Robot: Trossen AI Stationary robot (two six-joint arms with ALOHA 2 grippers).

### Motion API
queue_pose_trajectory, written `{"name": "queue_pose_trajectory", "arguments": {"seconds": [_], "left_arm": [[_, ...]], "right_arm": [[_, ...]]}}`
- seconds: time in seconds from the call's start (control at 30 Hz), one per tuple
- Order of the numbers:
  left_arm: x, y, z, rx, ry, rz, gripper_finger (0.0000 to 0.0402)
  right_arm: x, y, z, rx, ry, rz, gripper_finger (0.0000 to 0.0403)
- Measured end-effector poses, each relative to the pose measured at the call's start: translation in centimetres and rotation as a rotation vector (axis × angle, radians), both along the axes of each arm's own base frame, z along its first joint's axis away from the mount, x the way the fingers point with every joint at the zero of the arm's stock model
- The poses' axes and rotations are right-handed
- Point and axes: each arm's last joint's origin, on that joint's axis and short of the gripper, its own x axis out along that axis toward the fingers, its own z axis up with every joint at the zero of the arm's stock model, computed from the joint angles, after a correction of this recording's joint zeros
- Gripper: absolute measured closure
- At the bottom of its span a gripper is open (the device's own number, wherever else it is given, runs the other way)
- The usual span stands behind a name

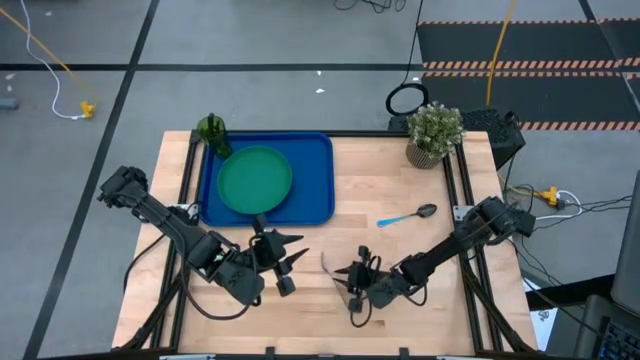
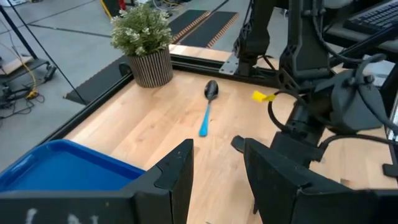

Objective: Pick and place plate/cup/fork/spoon on tray
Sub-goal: Put the blue fork on the blue serving tray to the right of the green plate

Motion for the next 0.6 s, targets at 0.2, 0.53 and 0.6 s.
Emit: {"name": "queue_pose_trajectory", "arguments": {"seconds": [0.2,0.53,0.6], "left_arm": [[0.0,0.0,0.0,0.015,0.006,-0.006,0.0256],[0.0,0.0,0.0,0.015,0.009,-0.008,0.0256],[0.0,0.0,0.0,0.017,0.010,-0.010,0.0256]], "right_arm": [[1.4,1.2,-0.1,0.016,-0.012,-0.054,0.0316],[2.5,1.7,0.3,-0.024,0.174,-0.205,0.0316],[2.6,1.8,0.3,-0.017,0.160,-0.202,0.0316]]}}
